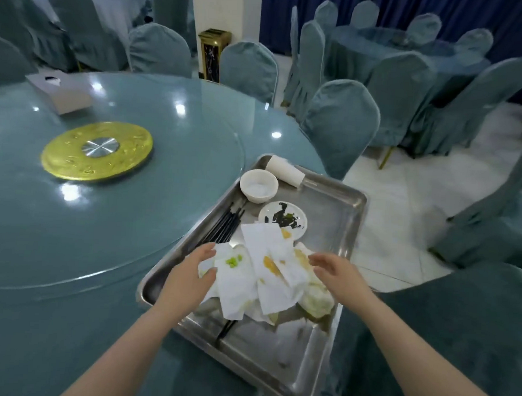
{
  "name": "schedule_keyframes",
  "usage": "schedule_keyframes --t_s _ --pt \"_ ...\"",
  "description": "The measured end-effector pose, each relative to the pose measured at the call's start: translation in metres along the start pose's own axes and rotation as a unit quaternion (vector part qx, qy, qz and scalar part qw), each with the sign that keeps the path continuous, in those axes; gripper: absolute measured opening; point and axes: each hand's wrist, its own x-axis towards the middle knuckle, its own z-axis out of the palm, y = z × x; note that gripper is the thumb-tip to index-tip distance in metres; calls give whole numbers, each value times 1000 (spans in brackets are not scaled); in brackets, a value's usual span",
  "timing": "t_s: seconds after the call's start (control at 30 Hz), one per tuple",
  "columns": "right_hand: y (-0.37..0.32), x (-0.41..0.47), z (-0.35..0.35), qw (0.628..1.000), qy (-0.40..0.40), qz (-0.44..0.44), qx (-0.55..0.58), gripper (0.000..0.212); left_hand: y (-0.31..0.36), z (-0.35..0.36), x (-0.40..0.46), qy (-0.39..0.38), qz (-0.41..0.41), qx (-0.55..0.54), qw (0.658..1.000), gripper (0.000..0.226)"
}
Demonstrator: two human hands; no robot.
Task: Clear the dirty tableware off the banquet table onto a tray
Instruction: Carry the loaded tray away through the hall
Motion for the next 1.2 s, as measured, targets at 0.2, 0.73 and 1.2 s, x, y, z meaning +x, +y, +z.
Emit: schedule_keyframes --t_s 0.2,0.73,1.2 --pt "69 -3 29 986 83 121 -83 62 4 36 13 -11 -39 -9 999 48" --pt "97 16 -11 961 132 236 59 91 -26 19 142 11 15 117 993 49" --pt "86 16 -14 931 254 248 87 67 -19 38 170 9 7 102 995 57"
